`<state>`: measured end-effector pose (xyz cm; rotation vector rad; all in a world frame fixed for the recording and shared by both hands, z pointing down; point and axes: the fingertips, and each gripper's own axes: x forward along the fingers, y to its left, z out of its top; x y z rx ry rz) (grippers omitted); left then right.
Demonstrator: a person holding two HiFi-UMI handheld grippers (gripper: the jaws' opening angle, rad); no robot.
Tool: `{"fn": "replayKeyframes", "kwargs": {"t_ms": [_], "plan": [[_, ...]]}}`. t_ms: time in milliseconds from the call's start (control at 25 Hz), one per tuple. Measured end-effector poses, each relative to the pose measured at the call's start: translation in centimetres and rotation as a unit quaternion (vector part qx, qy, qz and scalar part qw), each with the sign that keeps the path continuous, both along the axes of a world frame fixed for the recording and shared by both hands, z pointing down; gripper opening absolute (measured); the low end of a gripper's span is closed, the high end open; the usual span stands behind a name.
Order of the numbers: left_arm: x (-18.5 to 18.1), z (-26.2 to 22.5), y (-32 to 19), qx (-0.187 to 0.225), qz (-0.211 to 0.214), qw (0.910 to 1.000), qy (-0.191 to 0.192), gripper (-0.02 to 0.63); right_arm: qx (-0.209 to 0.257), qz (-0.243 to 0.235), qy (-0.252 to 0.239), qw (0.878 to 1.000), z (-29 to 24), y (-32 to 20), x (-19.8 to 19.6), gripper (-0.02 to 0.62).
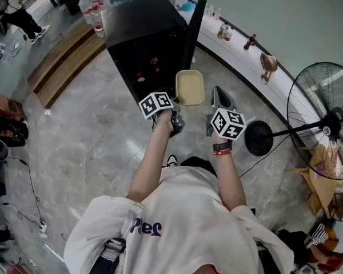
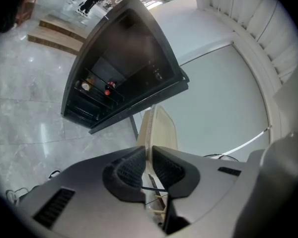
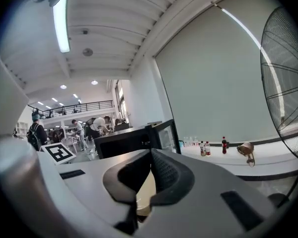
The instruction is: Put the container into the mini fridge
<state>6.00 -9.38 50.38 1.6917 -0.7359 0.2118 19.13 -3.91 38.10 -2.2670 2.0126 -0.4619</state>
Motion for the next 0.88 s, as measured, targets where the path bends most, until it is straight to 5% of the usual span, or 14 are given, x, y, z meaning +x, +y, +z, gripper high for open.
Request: {"fn": "replayKeyframes", "kwargs": {"t_ms": [880], "plan": [[-9.4, 4.2, -10.8, -0.002, -0.133, 0.9908, -0.023, 0.057, -0.051, -0.147, -0.030, 0.987, 6.0, -14.1, -8.8, 0.014]]}}
